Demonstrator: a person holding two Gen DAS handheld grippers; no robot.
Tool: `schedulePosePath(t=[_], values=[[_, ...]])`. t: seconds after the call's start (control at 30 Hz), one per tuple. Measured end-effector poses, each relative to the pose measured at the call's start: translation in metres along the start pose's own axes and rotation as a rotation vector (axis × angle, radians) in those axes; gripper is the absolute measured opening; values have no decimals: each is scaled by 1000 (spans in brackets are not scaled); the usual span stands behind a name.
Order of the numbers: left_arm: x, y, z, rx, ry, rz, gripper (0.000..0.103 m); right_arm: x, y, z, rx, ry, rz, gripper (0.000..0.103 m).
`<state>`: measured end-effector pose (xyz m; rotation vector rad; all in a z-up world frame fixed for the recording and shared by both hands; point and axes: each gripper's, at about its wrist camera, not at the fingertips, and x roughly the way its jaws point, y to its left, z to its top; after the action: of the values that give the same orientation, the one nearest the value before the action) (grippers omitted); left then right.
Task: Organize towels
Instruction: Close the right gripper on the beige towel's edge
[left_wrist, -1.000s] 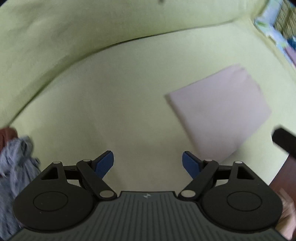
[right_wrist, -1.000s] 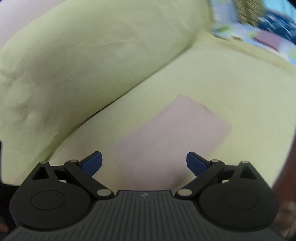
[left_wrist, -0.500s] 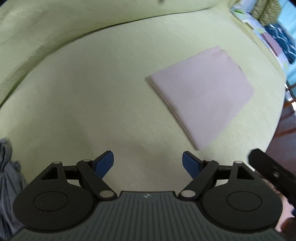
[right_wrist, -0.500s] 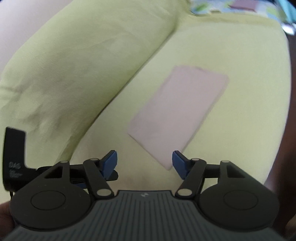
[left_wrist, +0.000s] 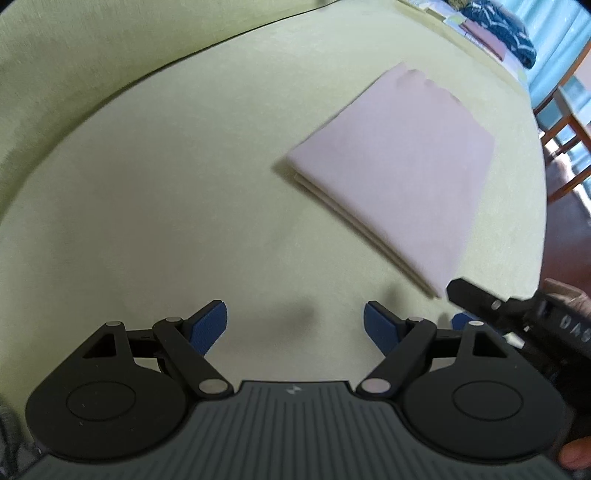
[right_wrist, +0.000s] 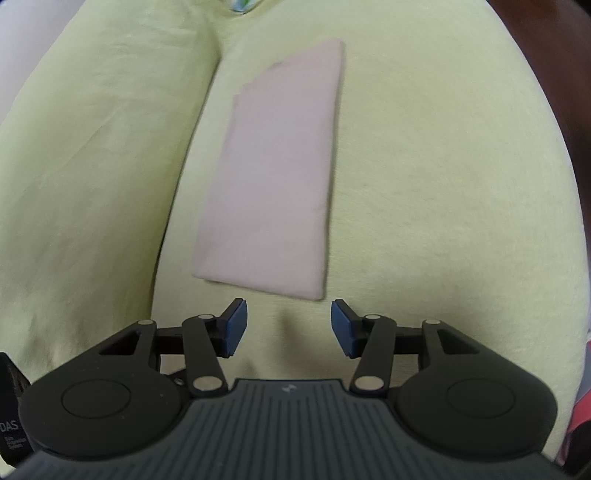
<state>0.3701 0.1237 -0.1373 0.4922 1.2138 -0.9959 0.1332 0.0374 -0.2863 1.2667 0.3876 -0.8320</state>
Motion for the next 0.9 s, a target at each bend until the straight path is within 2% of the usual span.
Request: schedulePosePath(t=[0.03, 0.07, 0.1, 0.17, 0.47, 0.5, 0.53, 0.8, 0.9], values=[[3, 2, 1, -1, 0, -9, 83, 2, -2, -2, 9, -10, 4, 46], [2, 2, 0, 2, 0, -15, 83, 4, -4, -4, 18, -20, 10, 41], [2, 3, -1, 4, -1, -21, 83, 7, -7, -5, 26, -27, 20, 31], [4, 5, -1, 8, -3, -33, 83, 11, -14, -5, 60, -45, 30, 24], [12, 16, 0, -35, 0, -126, 83, 19, -28, -15, 95, -64, 83, 21], [16, 19, 3, -56, 5, -141, 82, 22, -27, -14, 95, -61, 85, 12], [20, 21, 5, -78, 11, -156, 82, 27, -26, -9, 102, -59, 85, 10], [43, 44, 24, -385, 71, -395, 82, 23, -20, 15, 309, -11, 198, 9], [47, 41, 30, -424, 68, -410, 82, 22, -8, 21, 324, -7, 226, 9]])
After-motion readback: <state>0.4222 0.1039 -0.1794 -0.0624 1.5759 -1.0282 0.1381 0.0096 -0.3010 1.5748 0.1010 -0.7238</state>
